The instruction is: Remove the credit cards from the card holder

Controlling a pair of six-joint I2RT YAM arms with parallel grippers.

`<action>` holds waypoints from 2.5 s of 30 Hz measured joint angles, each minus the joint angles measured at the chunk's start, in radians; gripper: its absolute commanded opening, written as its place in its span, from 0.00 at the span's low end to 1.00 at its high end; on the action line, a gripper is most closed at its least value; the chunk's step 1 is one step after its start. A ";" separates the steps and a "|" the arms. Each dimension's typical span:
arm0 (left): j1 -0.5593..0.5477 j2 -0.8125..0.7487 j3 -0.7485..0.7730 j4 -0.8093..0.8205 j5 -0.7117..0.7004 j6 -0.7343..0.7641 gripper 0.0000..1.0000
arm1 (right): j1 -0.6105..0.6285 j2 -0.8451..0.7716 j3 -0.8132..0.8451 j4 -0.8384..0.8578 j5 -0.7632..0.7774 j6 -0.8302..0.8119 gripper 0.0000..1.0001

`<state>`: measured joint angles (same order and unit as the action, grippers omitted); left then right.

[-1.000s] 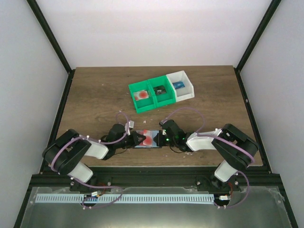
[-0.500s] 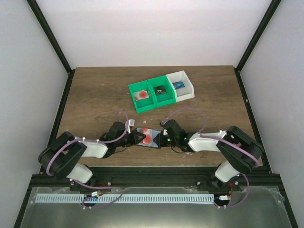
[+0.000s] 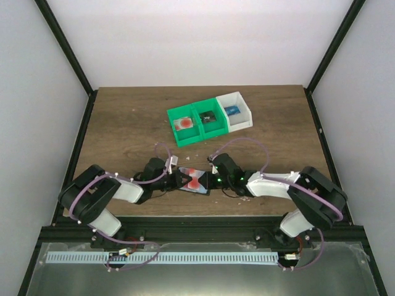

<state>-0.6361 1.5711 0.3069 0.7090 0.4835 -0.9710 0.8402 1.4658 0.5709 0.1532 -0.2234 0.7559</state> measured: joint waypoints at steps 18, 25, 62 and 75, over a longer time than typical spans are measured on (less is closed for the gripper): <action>0.003 -0.150 0.093 -0.368 -0.115 0.063 0.00 | -0.027 0.142 0.048 0.005 0.060 -0.022 0.10; 0.005 -0.441 0.073 -0.498 -0.272 0.030 0.00 | -0.028 0.127 0.048 -0.009 0.061 -0.024 0.19; -0.048 -0.828 0.023 -0.351 -0.075 -0.048 0.64 | 0.027 -0.441 -0.142 0.388 -0.325 0.150 0.00; -0.048 -0.909 0.153 -0.655 0.295 0.177 0.35 | 0.027 -0.686 -0.153 0.025 -0.577 -0.112 0.00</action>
<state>-0.6842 0.6621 0.4599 0.0544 0.7784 -0.7937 0.8673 0.7803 0.4179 0.1783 -0.8005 0.6437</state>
